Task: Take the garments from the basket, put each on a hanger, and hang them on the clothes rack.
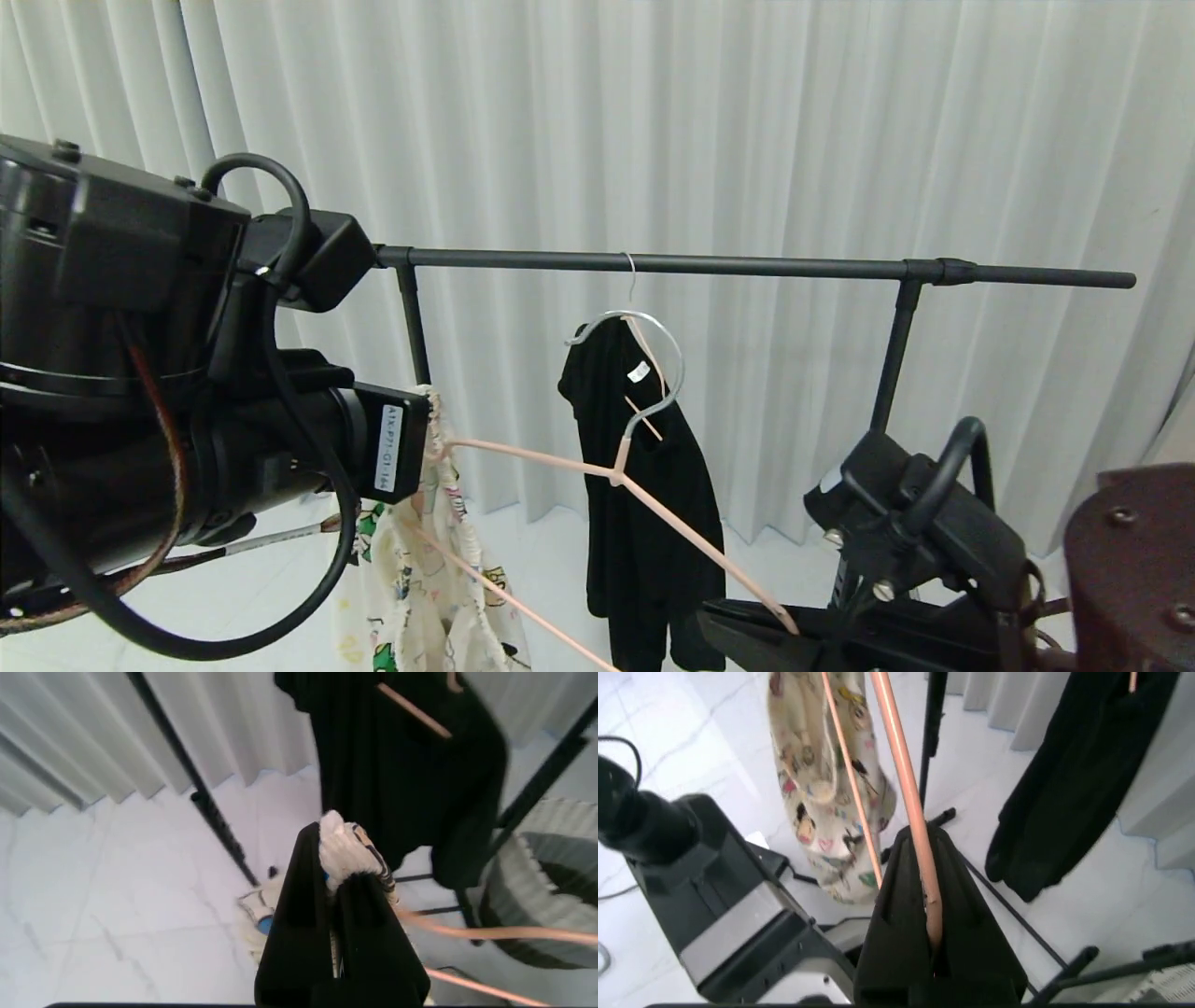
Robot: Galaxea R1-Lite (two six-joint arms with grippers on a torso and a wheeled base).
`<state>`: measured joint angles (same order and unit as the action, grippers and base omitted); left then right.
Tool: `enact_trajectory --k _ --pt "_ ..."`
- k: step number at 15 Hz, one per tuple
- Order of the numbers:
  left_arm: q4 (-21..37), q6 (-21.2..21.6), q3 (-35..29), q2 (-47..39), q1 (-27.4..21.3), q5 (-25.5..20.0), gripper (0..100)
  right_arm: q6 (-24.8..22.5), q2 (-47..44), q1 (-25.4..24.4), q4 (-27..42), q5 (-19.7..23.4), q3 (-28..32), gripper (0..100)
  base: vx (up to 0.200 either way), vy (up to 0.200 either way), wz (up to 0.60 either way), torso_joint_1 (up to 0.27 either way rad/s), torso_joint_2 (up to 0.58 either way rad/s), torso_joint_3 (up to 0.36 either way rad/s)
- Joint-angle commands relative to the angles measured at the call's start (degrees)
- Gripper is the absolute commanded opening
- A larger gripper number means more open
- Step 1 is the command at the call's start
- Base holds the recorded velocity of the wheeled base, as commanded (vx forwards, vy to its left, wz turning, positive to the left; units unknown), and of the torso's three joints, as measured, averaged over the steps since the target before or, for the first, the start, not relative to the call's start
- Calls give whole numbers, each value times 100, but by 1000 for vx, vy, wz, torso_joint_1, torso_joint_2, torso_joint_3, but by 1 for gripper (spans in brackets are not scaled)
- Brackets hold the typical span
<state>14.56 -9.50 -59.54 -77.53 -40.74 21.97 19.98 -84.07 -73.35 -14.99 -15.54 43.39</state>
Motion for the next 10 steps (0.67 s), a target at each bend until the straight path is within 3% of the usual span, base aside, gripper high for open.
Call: enact_trajectory --k 1,3,5,10 --pt "3 -316 -269 54 -584 1 0 6 -444 -21 -127 -1 117 0 0 0 0 0 0 0" --pt "3 -641 -532 63 -1094 1 0 6 -602 -21 -144 -1 293 0 0 0 0 0 0 0" --pt "3 -703 -629 63 -1489 -17 0 15 -752 -21 -144 -1 504 0 0 0 0 0 0 0" --pt "3 -711 -620 72 -1507 1 0 15 -760 -21 -144 -221 574 0 0 0 0 0 0 0"
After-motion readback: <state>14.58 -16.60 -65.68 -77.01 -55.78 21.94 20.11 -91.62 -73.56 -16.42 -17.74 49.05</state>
